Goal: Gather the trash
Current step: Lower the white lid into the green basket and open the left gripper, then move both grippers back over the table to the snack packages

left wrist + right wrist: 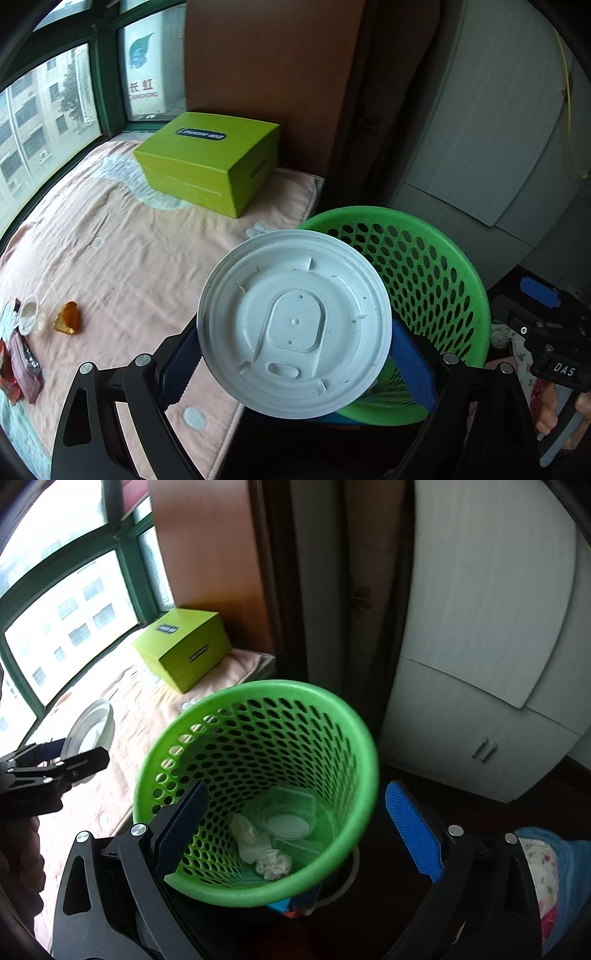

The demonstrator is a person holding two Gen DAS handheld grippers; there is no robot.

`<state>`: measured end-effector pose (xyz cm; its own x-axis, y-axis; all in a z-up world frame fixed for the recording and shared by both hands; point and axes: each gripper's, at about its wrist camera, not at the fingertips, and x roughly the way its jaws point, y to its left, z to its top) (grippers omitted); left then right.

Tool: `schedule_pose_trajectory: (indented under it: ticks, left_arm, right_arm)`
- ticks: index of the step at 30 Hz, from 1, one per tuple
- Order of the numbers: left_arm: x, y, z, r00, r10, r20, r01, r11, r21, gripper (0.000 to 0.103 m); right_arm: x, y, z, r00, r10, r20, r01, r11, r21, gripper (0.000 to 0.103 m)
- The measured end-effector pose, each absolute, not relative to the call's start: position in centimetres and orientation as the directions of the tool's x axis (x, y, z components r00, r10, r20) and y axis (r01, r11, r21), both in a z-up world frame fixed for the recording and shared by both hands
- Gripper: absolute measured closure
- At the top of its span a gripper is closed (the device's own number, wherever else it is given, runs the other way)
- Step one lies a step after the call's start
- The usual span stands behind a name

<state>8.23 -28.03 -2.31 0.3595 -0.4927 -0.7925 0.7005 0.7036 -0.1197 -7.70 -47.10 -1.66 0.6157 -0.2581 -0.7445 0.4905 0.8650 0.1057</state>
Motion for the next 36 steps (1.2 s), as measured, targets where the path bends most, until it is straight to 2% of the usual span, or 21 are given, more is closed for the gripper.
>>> schedule_pose_trajectory:
  ticks: [21, 36]
  left_arm:
    - [6.8, -33.0, -3.3, 0.272, -0.518, -0.811, 0.761, 0.632, -0.148, 0.012]
    - [7.3, -30.7, -2.8, 0.309, -0.499, -0.809, 0.726, 0.674, -0.139, 0.008]
  right_arm:
    - [-10.0, -49.1, -0.9, 0.624, -0.298, -0.723, 0.541, 0.832, 0.124, 0.008]
    - [-8.9, -47.7, -0.5, 0.643, -0.270, -0.717, 0.500, 0.857, 0.125, 0.008]
